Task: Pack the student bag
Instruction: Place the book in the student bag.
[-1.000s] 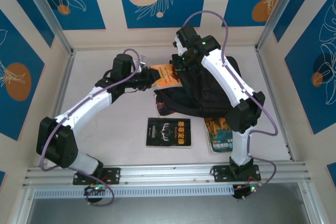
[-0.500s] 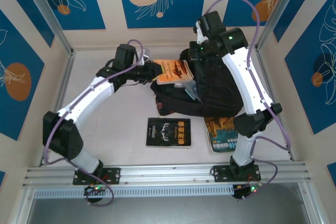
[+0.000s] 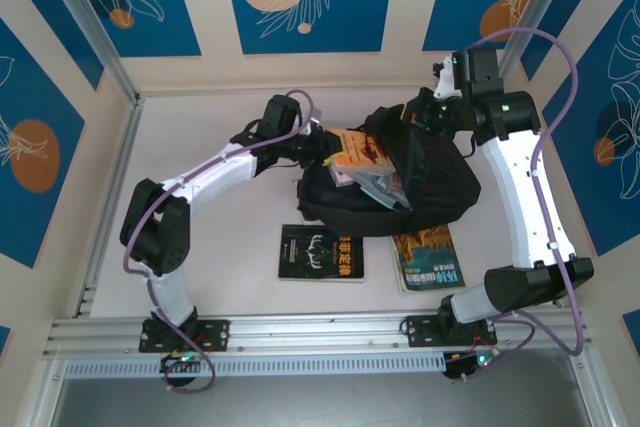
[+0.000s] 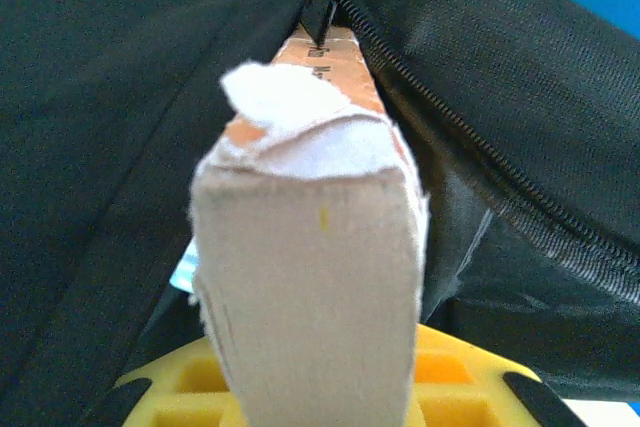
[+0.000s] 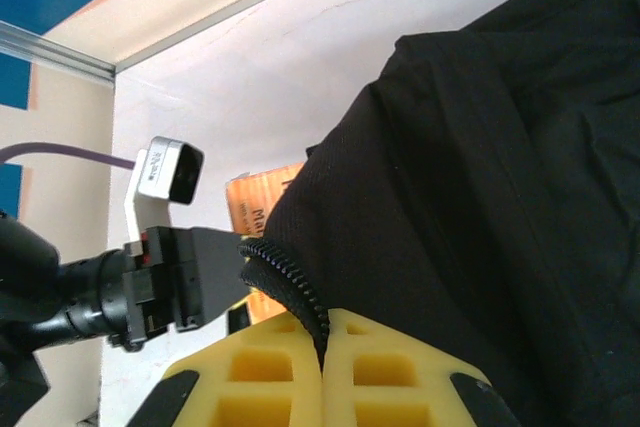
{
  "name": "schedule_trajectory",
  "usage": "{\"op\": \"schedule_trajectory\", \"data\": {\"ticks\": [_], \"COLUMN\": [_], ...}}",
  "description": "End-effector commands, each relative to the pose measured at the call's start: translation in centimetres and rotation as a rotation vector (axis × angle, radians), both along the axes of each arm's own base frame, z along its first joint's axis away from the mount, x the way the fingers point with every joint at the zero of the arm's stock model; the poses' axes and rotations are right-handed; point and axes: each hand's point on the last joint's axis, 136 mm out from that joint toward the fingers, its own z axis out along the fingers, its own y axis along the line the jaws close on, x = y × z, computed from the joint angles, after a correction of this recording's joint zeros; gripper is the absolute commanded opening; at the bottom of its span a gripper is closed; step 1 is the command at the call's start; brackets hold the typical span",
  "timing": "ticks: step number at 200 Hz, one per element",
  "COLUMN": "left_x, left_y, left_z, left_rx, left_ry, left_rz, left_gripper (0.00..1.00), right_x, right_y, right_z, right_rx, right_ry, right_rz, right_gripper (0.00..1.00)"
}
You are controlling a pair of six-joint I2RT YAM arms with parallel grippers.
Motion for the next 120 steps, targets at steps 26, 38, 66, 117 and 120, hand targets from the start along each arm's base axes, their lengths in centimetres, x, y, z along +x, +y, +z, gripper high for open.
{"op": "schedule_trajectory", "data": {"ticks": [26, 38, 66, 117, 120], "left_x": [0.9, 1.0, 1.2, -0.1, -0.2], "left_y": [-1.6, -1.8, -2.5, -6.7, -6.8], "left_z": [6.7, 7.3, 7.7, 3.3, 2.8], "left_rx": [-0.137, -0.158, -0.183, -0.135, -0.124], "left_ry": [-0.130, -0.126, -0.110, 0.008, 0.017], "left_rz": [-0.030, -0.031, -0.025, -0.061, -0.061], "left_gripper": [0.00, 0.00, 0.00, 0.00, 0.00], "right_x": [0.1, 0.3, 0.6, 0.9, 0.9], "right_y": [1.6, 1.6, 1.9, 2.6, 2.6], "right_z": [3.7, 3.7, 4.2, 4.5, 4.4], "right_rx": [0.124, 0.126, 0.147, 0.191, 0.192], "right_ry": [-0.106, -0.106, -0.108, -0.096, -0.093], "right_rz": [0.050, 0.049, 0.053, 0.051, 0.049], "right_gripper": [0.00, 0.00, 0.00, 0.00, 0.00]}}
